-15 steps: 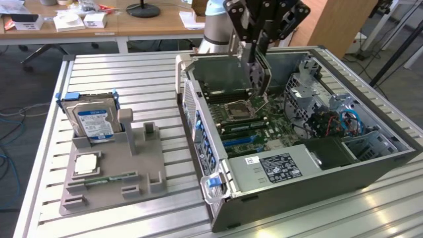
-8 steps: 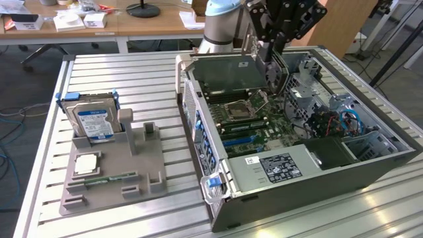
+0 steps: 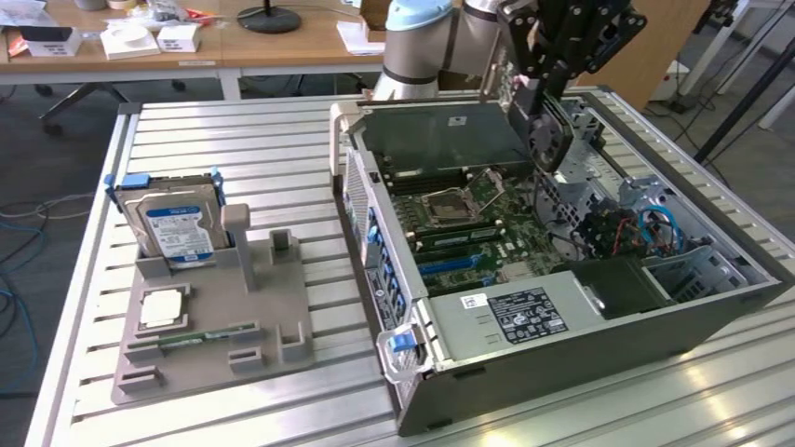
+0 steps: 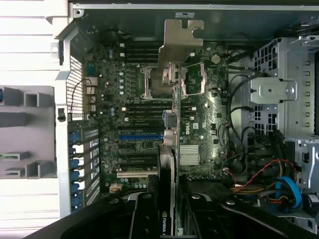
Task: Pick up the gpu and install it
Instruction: 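Pick up the gpu and move the gpu toward the slot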
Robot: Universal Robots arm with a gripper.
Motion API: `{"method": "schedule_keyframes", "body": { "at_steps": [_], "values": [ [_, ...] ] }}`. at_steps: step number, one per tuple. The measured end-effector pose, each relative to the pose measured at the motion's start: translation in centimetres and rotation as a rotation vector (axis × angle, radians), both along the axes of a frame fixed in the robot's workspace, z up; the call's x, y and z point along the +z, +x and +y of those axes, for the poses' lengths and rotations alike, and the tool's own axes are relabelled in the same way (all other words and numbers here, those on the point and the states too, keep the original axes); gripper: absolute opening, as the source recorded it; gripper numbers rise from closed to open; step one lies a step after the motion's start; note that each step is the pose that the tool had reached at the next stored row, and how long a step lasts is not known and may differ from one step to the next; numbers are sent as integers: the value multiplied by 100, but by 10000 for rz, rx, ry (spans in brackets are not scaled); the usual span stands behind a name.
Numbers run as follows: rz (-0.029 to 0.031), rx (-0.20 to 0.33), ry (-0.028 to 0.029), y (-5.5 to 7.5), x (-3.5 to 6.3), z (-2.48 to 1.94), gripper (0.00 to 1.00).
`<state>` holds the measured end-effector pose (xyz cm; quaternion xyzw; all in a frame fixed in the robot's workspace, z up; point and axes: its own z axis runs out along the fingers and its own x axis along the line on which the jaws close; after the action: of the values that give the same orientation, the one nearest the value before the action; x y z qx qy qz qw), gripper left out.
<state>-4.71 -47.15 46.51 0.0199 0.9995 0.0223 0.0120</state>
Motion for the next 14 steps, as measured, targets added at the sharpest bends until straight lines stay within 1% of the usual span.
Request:
{"method": "schedule_keyframes", "body": {
  "at_steps": [4,6,11,14],
  "values": [
    [0,10,0,130,0,0,26],
    [0,20,0,169,0,-1,26],
    [0,25,1,176,0,0,26],
    [0,217,0,193,0,0,26]
  ]
}}
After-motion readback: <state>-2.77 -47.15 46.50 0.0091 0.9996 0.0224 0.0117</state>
